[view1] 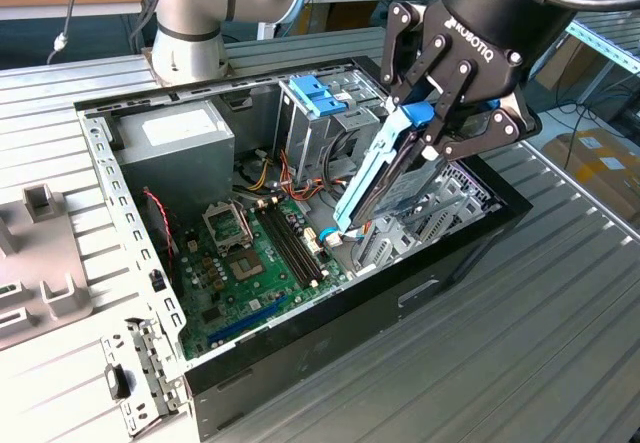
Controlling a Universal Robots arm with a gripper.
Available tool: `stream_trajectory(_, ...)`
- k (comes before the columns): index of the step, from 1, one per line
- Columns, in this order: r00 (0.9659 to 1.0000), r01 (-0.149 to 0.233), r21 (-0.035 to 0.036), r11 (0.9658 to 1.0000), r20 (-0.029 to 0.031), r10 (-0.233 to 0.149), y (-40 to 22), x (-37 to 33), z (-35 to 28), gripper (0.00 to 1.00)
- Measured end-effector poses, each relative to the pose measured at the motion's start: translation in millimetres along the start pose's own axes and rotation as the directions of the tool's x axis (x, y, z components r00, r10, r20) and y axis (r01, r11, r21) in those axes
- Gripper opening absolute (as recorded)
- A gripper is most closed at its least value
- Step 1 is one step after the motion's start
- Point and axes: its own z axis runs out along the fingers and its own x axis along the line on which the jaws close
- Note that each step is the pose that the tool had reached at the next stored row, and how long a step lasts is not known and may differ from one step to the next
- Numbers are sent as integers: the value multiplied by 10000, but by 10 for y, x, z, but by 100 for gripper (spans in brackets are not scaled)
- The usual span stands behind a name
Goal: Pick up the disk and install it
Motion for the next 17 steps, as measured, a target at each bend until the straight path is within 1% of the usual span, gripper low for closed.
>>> stream_trajectory(6, 10000, 0, 0, 10000, 0, 0, -73, 0, -2, 37)
stream_trajectory(10, 10000, -1, 0, 10000, 0, 1, -149, 0, -3, 37)
stream_trajectory(15, 10000, -1, 0, 10000, 0, 1, -186, 0, -2, 37)
stream_trajectory(17, 10000, 0, 0, 10000, -1, 0, -210, 0, -2, 37)
